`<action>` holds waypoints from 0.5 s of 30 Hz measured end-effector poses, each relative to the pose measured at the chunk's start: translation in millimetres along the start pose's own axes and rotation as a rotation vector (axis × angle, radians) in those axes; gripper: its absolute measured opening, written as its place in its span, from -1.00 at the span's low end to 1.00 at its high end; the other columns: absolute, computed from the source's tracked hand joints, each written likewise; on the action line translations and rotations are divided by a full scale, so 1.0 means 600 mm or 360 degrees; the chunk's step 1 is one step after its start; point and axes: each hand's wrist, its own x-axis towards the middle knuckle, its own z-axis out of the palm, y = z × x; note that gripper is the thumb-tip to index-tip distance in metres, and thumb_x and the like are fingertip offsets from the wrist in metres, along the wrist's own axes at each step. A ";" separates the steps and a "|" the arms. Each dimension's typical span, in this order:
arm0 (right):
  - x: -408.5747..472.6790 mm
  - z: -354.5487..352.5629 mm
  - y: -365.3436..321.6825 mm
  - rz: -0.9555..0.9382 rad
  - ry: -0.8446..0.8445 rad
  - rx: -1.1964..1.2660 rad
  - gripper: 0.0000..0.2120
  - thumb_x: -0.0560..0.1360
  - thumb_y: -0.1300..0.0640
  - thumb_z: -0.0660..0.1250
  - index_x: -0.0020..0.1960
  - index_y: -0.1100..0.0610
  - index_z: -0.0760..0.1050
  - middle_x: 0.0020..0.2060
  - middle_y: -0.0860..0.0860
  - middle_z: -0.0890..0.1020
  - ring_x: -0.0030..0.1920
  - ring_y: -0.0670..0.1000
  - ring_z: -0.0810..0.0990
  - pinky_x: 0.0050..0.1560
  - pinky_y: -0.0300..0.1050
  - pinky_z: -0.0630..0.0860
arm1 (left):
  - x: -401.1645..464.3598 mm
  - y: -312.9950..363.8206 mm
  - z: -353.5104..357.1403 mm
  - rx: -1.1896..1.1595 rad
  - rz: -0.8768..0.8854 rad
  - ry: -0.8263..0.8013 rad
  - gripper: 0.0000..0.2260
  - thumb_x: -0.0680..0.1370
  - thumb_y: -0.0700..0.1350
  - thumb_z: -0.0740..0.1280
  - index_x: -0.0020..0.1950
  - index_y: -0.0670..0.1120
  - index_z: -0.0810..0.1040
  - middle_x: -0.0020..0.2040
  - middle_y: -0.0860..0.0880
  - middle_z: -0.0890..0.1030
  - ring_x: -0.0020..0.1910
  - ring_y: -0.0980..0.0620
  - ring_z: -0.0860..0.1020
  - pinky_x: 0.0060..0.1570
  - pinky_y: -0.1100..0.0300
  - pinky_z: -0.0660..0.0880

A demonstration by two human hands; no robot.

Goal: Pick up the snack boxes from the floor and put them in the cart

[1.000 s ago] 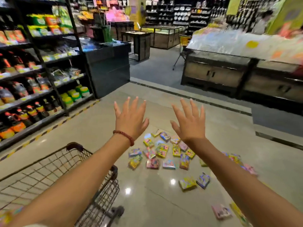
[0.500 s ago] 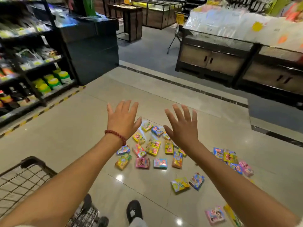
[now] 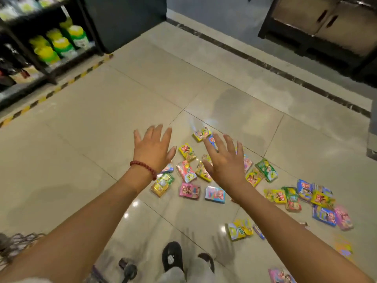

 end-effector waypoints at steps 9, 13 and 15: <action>-0.036 0.438 0.043 -0.0132 -0.0284 -0.0035 -0.34 0.23 -0.06 0.58 0.29 0.06 0.54 0.19 0.13 0.59 0.20 0.25 0.56 0.15 0.32 0.44 | 0.082 -0.014 0.433 -0.0138 -0.0162 -0.0254 -0.42 0.57 0.15 0.17 0.53 -0.04 0.14 0.48 -0.13 0.25 0.47 -0.11 0.20 0.34 -0.24 0.07; -0.109 0.632 0.036 -0.0141 -0.0507 0.0009 -0.35 0.23 -0.09 0.57 0.28 0.05 0.55 0.20 0.14 0.59 0.21 0.25 0.55 0.13 0.31 0.45 | 0.069 -0.028 0.645 -0.0073 -0.0149 -0.0439 -0.36 0.55 0.21 0.15 0.54 0.02 0.03 0.47 -0.11 0.25 0.44 -0.09 0.21 0.33 -0.21 0.10; -0.134 0.720 0.031 -0.0163 -0.0575 0.0061 -0.34 0.26 -0.08 0.55 0.32 0.04 0.49 0.24 0.13 0.56 0.25 0.25 0.51 0.17 0.28 0.42 | 0.067 -0.035 0.740 -0.0051 -0.0155 -0.0504 -0.33 0.53 0.23 0.19 0.54 0.02 0.05 0.46 -0.12 0.26 0.43 -0.10 0.22 0.34 -0.22 0.11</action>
